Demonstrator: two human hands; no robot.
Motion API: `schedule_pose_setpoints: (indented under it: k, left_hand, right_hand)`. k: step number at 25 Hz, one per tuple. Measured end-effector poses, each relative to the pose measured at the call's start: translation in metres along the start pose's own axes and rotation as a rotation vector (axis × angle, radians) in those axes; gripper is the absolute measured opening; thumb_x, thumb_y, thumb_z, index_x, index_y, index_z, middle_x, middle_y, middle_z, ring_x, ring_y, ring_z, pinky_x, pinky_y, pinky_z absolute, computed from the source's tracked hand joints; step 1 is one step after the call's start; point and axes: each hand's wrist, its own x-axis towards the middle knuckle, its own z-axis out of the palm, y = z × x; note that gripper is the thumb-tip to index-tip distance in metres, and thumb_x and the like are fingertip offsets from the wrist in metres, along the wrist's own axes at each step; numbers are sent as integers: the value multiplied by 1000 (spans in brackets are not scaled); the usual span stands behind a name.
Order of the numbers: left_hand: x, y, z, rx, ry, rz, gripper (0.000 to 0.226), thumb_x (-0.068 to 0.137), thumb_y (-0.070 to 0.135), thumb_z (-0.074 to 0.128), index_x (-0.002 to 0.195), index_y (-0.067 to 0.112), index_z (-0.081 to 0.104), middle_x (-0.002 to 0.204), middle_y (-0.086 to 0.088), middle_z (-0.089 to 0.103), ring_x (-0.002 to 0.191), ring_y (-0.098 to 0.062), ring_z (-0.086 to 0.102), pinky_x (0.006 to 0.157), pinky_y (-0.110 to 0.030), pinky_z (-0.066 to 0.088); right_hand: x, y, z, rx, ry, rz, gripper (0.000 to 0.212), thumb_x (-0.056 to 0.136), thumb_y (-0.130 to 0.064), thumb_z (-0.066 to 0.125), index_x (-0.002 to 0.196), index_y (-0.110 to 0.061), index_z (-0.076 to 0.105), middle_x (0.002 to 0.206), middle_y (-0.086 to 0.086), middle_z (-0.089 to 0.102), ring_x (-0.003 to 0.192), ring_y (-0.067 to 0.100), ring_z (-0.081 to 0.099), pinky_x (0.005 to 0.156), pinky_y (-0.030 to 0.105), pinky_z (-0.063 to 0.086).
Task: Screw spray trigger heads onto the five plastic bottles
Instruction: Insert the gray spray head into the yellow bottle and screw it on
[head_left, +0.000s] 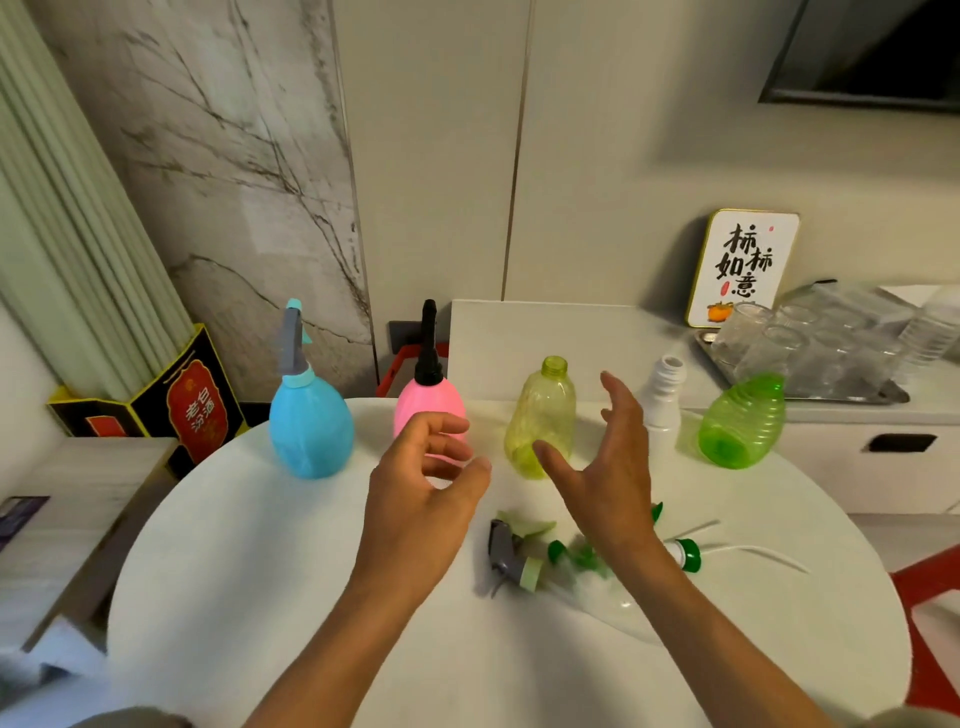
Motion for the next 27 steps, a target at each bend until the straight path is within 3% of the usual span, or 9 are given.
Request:
schedule_pose_setpoints:
  k: [3, 6, 8, 11, 13, 16, 20, 23, 27]
  left_hand:
    - [-1, 1, 0, 55, 63, 75, 26, 84, 17, 73, 101, 32, 60, 90, 17, 65, 84, 3, 62, 63, -12, 51]
    - [-1, -3, 1, 80, 46, 73, 29, 84, 19, 73, 103, 35, 58, 94, 18, 64, 88, -4, 63, 70, -21, 55]
    - [-3, -8, 1, 116, 24, 90, 35, 82, 24, 75, 105, 39, 54, 99, 20, 62, 95, -7, 62, 74, -19, 53]
    - [-7, -10, 1, 213, -46, 213, 74, 72, 41, 81, 129, 46, 35, 127, 19, 46, 116, -2, 46, 92, -18, 45]
    - [-10, -10, 8, 279, -125, 298, 99, 64, 53, 81, 142, 47, 19, 138, 21, 34, 123, 0, 37, 96, -16, 38]
    - [-16, -10, 15, 335, -163, 356, 88, 63, 55, 76, 137, 44, 29, 120, 23, 50, 106, -1, 53, 80, -7, 42]
    - [-3, -14, 8, 399, -38, 262, 96, 62, 56, 84, 140, 35, 31, 125, 12, 52, 104, -6, 49, 77, -18, 51]
    - [6, -18, 1, 376, 38, 162, 101, 60, 57, 83, 143, 32, 33, 125, 8, 52, 106, -12, 52, 77, -21, 49]
    - [-1, -18, 6, 454, 7, 216, 95, 63, 52, 85, 141, 29, 37, 129, 5, 55, 108, -16, 55, 81, -31, 58]
  right_hand:
    - [32, -2, 17, 65, -98, 170, 108, 70, -37, 87, 153, -25, 18, 157, 6, 35, 138, 28, 38, 110, 43, 38]
    - [45, -4, 21, 61, -244, 275, 81, 74, -32, 85, 140, -17, 41, 135, 7, 57, 123, 32, 55, 93, 38, 48]
    - [40, -8, 7, 121, -207, 249, 68, 73, -32, 86, 129, -19, 51, 120, -1, 62, 111, 24, 61, 82, 31, 50]
    - [15, -29, -29, 349, -161, 201, 60, 63, -50, 86, 115, -38, 57, 109, -13, 68, 98, 2, 66, 72, 16, 51]
    - [-11, -40, -42, 501, -330, 153, 62, 61, -55, 86, 116, -39, 61, 110, -9, 72, 102, 7, 68, 77, 24, 57]
    - [-41, -47, -49, 581, -645, 78, 63, 72, -46, 83, 128, -36, 57, 121, -5, 70, 113, 18, 65, 89, 36, 56]
    - [-32, -29, -67, 168, -638, 64, 46, 88, -41, 70, 131, -40, 52, 130, -20, 59, 116, 3, 57, 91, 25, 48]
    - [-41, -27, -62, -145, -640, -130, 28, 92, -32, 62, 120, -34, 59, 116, -14, 68, 101, 14, 63, 84, 30, 48]
    - [-73, -27, -34, -554, -662, -372, 32, 90, -34, 52, 121, -24, 57, 106, -2, 71, 98, 27, 59, 84, 40, 42]
